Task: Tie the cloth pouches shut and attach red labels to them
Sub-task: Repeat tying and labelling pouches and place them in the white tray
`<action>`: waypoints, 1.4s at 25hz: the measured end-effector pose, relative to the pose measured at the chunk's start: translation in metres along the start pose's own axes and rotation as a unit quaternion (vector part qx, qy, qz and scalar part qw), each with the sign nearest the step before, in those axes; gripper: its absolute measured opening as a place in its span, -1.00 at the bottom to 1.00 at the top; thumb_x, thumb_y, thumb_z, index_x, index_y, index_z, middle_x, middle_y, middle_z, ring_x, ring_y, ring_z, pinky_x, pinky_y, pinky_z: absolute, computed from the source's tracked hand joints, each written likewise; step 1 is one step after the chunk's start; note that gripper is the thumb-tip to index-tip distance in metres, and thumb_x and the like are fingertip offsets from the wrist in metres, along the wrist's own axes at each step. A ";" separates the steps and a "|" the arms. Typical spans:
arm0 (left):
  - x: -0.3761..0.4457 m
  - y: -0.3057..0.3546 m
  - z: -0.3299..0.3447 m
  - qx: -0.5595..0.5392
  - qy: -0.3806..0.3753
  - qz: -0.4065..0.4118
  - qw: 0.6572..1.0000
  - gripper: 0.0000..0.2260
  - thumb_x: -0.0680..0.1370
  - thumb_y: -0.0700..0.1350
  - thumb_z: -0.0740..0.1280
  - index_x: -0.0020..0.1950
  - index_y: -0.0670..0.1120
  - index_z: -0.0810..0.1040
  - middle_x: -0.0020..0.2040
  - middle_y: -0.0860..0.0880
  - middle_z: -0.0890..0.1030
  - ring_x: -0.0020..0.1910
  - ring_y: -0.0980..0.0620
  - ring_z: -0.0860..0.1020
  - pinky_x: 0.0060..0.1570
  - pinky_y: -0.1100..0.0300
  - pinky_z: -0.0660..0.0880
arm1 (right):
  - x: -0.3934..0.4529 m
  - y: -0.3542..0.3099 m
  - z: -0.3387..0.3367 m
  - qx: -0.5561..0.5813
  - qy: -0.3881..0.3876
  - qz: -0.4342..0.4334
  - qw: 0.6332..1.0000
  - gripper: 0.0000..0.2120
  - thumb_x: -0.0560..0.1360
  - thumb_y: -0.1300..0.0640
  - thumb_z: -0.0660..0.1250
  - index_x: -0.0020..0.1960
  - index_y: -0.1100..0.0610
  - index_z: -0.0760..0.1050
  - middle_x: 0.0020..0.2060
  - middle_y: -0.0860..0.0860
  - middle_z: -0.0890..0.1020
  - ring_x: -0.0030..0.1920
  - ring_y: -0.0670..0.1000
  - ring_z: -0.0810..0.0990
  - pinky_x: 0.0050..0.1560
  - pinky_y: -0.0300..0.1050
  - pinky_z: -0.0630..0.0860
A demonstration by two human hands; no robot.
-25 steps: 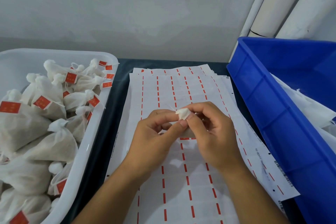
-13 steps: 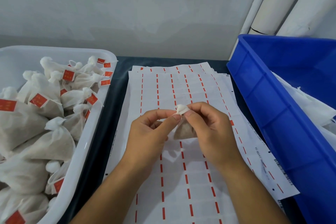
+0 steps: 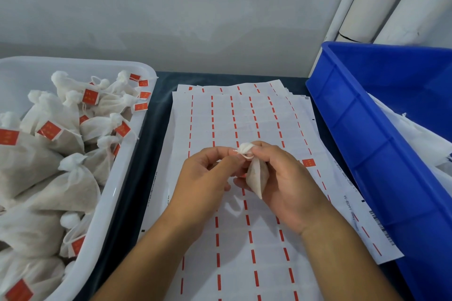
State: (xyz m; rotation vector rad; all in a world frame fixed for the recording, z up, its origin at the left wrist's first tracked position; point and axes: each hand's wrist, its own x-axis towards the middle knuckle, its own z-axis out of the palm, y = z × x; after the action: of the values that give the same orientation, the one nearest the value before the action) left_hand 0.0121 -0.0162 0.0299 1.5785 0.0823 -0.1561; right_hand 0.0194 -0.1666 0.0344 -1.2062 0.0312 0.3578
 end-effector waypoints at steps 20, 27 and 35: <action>0.003 -0.009 -0.010 0.324 0.096 0.280 0.899 -0.79 0.49 0.07 0.49 0.12 0.21 0.70 -0.07 0.21 0.53 -0.09 0.19 0.54 -0.29 0.45 0.48 | 0.003 0.003 -0.005 -0.133 0.112 0.038 0.984 -0.80 0.60 -0.11 0.34 0.04 -0.12 0.74 -0.04 -0.07 0.74 0.15 0.06 0.67 0.21 0.07 0.64; 0.006 -0.006 -0.014 0.347 0.093 0.261 0.896 -0.85 0.50 0.11 0.45 0.01 0.12 0.73 -0.08 0.19 0.54 -0.21 0.23 0.54 -0.27 0.34 0.53 | 0.003 0.006 -0.003 -0.257 0.112 -0.010 0.960 -0.85 0.58 -0.19 0.34 -0.11 -0.29 0.67 -0.19 -0.27 0.68 -0.04 -0.20 0.64 -0.03 -0.23 0.51; 0.007 -0.005 -0.012 0.379 0.079 0.148 0.910 -0.88 0.59 0.13 0.32 -0.13 0.18 0.47 -0.11 0.23 0.48 -0.11 0.22 0.52 -0.32 0.45 0.40 | 0.002 0.007 -0.004 -0.297 0.113 -0.109 0.942 -0.93 0.58 -0.11 0.38 -0.05 -0.23 0.63 -0.15 -0.28 0.67 0.00 -0.31 0.60 -0.18 -0.54 0.47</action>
State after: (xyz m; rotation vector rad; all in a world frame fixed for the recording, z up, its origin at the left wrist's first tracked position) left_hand 0.0187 -0.0043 0.0241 2.3570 -0.1083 0.2100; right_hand 0.0204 -0.1678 0.0258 -1.8272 -0.0134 0.0224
